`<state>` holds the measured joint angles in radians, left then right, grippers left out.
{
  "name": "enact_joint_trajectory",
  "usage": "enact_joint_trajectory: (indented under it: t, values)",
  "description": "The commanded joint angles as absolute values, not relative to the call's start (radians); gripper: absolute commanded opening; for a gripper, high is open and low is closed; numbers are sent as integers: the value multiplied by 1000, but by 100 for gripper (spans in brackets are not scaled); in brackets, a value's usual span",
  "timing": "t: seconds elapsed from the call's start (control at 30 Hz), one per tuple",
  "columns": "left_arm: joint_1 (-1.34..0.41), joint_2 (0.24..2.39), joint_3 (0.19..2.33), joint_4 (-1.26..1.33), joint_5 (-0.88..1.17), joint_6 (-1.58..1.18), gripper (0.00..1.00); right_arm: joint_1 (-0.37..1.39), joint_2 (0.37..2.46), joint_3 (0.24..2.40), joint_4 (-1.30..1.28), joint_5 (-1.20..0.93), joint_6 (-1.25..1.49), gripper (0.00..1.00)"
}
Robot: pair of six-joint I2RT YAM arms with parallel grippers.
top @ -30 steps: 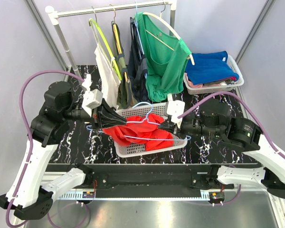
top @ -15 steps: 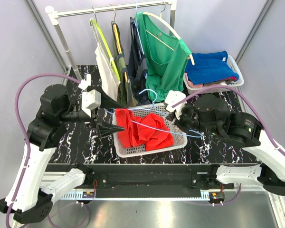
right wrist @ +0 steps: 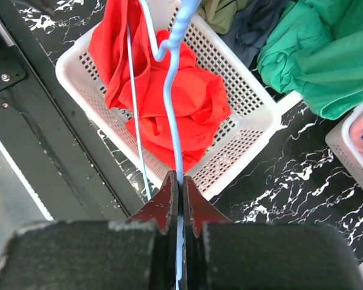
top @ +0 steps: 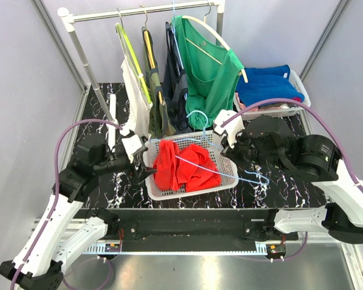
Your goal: Remove the tank top from the hanger
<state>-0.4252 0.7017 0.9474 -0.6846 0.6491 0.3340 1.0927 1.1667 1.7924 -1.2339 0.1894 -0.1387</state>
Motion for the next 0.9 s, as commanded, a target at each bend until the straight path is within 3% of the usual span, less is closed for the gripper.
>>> enact_joint_trajectory:
  t: [0.0,0.37,0.6,0.7,0.8,0.83,0.87]
  values:
    - [-442,692,913,-505,537,276,85,1095,1146,1822,-1229,154,-104,0]
    - [-466,781,897,-388,660,143,85,1095,1155,1813,-1207,137,-115,0]
    - [-479,785,851,-368,689,104,79,1095,1172,1841,-1198,137,-133,0]
    - [-483,782,847,-347,680,94,69,1097,1178,1847,-1190,132,-133,0]
    - [-482,788,850,-308,661,75,45,1095,1180,1833,-1169,117,-133,0]
    - [-482,792,853,-293,643,74,29,1095,1180,1830,-1163,115,-133,0]
    - [-482,792,864,-290,637,74,23,1095,1180,1825,-1161,112,-132,0]
